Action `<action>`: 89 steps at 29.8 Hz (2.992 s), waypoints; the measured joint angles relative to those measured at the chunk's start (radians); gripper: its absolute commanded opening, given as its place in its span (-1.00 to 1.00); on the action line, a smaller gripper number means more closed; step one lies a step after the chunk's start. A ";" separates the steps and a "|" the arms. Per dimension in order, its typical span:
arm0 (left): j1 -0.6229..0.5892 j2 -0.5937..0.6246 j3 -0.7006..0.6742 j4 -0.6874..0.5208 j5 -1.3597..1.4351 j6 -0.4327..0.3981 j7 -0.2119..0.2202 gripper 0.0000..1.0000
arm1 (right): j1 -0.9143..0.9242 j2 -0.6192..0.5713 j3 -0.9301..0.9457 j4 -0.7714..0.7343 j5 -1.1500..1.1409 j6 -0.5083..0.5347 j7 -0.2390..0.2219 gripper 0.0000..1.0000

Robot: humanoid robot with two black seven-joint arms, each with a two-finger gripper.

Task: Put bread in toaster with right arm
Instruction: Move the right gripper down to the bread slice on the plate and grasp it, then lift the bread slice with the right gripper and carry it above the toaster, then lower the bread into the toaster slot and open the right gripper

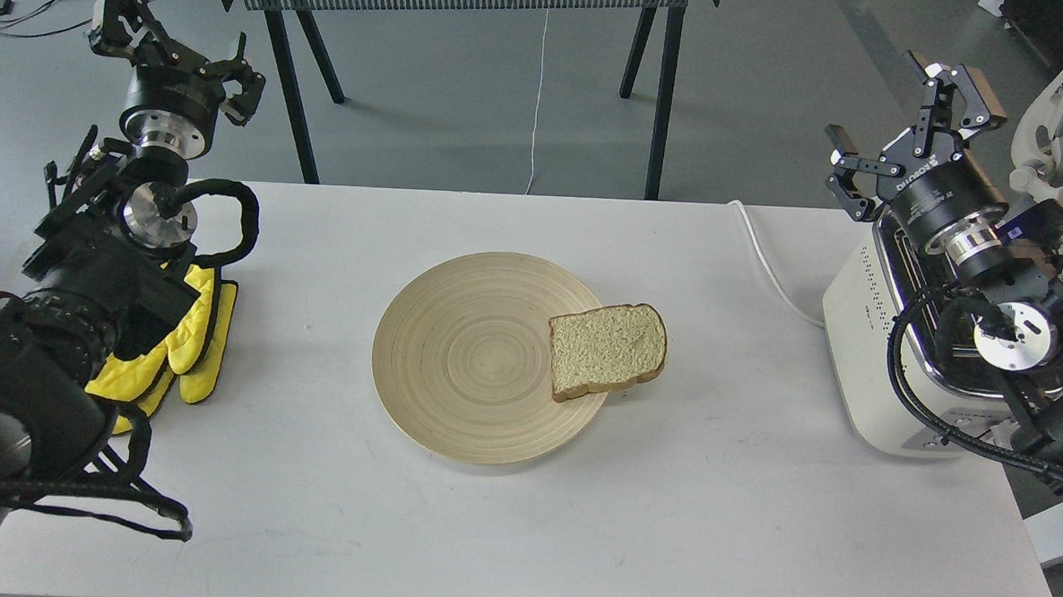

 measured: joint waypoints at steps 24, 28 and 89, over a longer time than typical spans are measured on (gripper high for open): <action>0.000 -0.008 0.002 0.000 0.000 0.000 0.002 1.00 | -0.013 0.117 -0.690 0.094 -0.427 -0.605 -0.009 0.58; 0.000 -0.008 0.002 0.000 0.000 0.000 0.002 1.00 | -0.016 0.159 -0.693 0.088 -0.427 -0.602 -0.010 0.18; 0.000 -0.012 0.001 0.000 0.000 0.000 0.000 1.00 | 0.227 -0.906 -0.778 0.580 -0.763 -0.470 -0.073 -0.85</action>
